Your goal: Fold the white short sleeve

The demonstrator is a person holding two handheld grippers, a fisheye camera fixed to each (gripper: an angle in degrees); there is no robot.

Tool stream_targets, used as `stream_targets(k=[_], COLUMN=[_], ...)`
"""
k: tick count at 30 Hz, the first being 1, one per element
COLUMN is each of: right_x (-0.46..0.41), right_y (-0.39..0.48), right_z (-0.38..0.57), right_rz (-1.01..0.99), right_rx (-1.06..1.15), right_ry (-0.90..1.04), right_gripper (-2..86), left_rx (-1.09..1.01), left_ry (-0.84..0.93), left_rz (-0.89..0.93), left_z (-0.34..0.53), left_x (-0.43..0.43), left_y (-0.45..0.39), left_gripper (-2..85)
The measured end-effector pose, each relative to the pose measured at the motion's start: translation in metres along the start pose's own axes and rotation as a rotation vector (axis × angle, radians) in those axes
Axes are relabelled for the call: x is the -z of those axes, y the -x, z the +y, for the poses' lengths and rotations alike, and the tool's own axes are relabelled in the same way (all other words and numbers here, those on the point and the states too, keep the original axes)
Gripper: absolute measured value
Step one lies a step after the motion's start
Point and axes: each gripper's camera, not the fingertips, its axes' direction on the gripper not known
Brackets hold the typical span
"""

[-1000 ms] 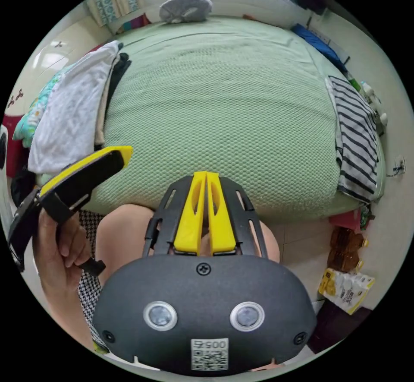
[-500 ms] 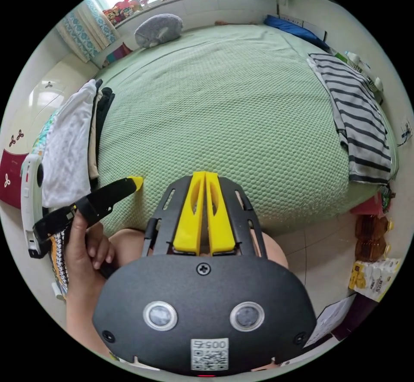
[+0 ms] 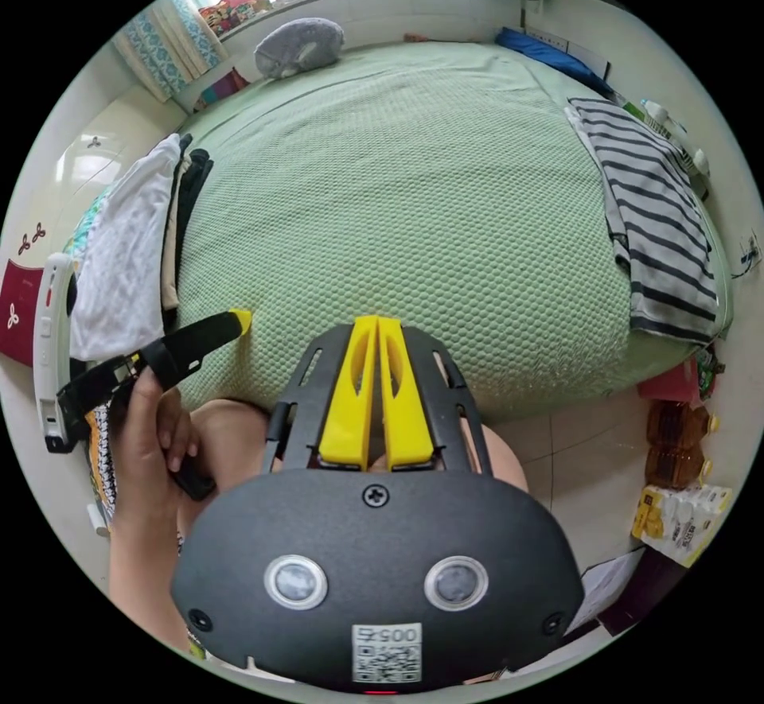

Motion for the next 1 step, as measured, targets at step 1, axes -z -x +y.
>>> stream_targets(k=[1], right_x=[0.0020], right_y=[-0.0085], right_z=[0.0004], right_rz=[-0.030], right_rx=[-0.014], right_ry=[0.001], right_gripper=[-1.1], left_rx=[-0.001], left_ry=[0.002], left_rz=[-0.005], left_z=[-0.0006], left_x=[-0.0027], left_y=[-0.0020], left_gripper=[-0.6])
